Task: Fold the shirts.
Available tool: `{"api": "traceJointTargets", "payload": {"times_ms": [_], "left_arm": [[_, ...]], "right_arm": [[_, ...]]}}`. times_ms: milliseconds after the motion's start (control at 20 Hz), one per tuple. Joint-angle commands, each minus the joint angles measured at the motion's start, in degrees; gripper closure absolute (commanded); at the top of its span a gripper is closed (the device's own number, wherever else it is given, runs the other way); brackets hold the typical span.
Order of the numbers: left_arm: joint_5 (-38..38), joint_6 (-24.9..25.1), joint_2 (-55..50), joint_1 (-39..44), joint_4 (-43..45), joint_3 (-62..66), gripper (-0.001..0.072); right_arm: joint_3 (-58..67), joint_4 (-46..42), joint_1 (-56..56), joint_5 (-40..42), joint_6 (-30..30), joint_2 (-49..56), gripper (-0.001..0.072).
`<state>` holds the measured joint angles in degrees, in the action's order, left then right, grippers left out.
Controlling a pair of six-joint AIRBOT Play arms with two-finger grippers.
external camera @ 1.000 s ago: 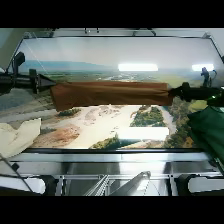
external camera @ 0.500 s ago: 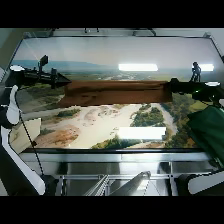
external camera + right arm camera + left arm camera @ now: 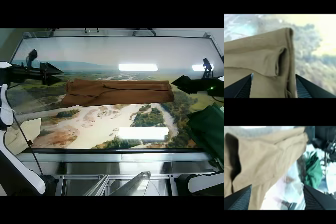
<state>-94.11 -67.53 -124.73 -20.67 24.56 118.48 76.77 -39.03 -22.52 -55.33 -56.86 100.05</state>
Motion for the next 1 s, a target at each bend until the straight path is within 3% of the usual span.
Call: {"api": "traceJointTargets", "payload": {"times_ms": [0, 50, 100, 250, 500, 550, 650, 700, 800, 950], "left_arm": [[0.4, -0.7, 5.6, -2.2, -0.7, -2.5, 0.0181], [0.1, -0.7, 6.9, -2.0, -0.6, -4.0, 0.0566], [-0.4, -0.3, 7.8, -1.6, -0.5, -4.9, 0.0684], [-2.2, -0.3, 9.2, 0.3, -0.5, -6.9, 0.0684], [0.6, -0.3, 9.2, 7.0, 1.9, -6.9, 0.0685], [1.9, -0.3, 9.2, 8.8, 4.0, -6.9, 0.0685], [5.3, -0.3, 9.2, 12.9, 8.9, -6.9, 0.0686], [7.4, -0.4, 9.1, 15.6, 12.1, -6.9, 0.0686], [10.6, -0.5, 8.4, 21.2, 17.1, -6.9, 0.0686], [12.7, -0.5, 5.8, 29.5, 20.6, -6.8, 0.0685]], "right_arm": [[1.9, -4.5, -2.4, -4.3, -7.9, 1.8, 0.0107], [1.9, -3.7, -2.3, -5.0, -7.9, 3.3, 0.0108], [2.0, -1.3, -2.2, -6.3, -7.9, 5.1, 0.0109], [2.1, 7.3, -1.9, -9.1, -6.6, 9.9, 0.0138], [4.6, 10.1, 2.8, -9.0, -6.1, 14.0, 0.0147], [5.7, 11.3, 4.0, -9.0, -6.1, 14.7, 0.0287], [8.0, 11.9, 5.9, -9.0, -6.1, 15.3, 0.0502], [8.9, 11.9, 6.5, -9.1, -6.1, 15.3, 0.0694], [10.9, 11.8, 6.9, -11.9, -5.8, 14.9, 0.0697], [11.8, 9.4, 5.4, -22.7, -5.6, 12.9, 0.0698]]}}
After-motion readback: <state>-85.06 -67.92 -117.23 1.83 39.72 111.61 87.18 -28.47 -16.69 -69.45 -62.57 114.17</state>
